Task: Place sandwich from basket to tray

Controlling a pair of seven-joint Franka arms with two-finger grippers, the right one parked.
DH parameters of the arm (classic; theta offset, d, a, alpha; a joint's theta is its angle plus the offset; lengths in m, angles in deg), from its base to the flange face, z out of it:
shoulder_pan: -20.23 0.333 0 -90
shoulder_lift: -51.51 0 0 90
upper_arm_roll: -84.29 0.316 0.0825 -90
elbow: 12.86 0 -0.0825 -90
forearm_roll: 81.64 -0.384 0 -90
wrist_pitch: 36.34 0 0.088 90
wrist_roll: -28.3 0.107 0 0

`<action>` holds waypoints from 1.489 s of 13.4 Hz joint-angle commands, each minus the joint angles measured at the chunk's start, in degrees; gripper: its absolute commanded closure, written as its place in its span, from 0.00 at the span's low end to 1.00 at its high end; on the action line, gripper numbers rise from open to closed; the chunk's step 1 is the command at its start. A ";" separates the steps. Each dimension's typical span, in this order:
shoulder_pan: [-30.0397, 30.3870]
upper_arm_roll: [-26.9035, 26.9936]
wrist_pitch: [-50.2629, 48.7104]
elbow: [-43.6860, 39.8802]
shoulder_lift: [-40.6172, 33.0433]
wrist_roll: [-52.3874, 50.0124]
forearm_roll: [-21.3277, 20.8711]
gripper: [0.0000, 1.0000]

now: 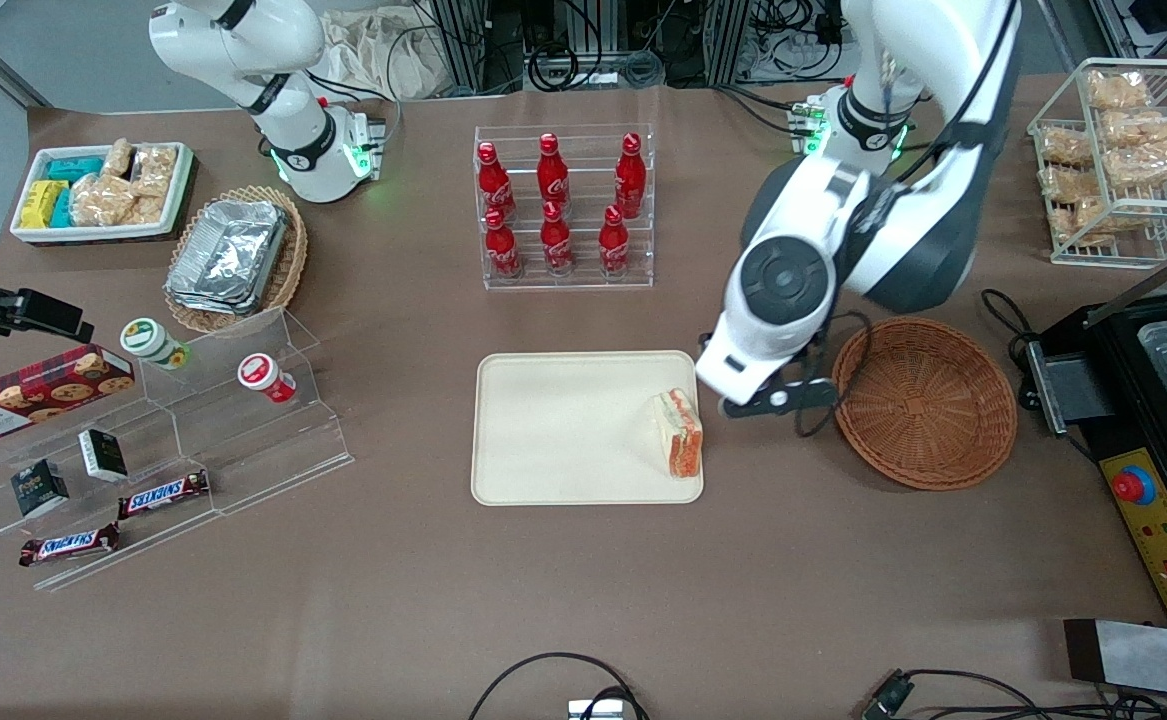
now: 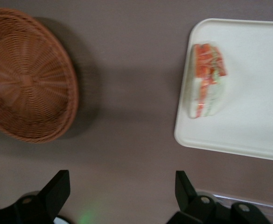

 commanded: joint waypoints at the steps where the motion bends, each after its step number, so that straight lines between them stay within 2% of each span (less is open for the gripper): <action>1: 3.53 -0.30 1.90 11.64 -11.06 2.75 -1.32 0.00; 6: 13.80 -0.30 3.75 19.03 -20.30 17.06 -1.23 0.00; 12: 28.31 -0.30 2.17 14.48 -21.29 41.04 -0.53 0.00; 14: 29.73 -0.30 1.03 10.97 -20.15 46.69 -0.53 0.00; 20: 29.82 -0.48 -0.38 1.74 -12.15 46.27 -1.32 0.00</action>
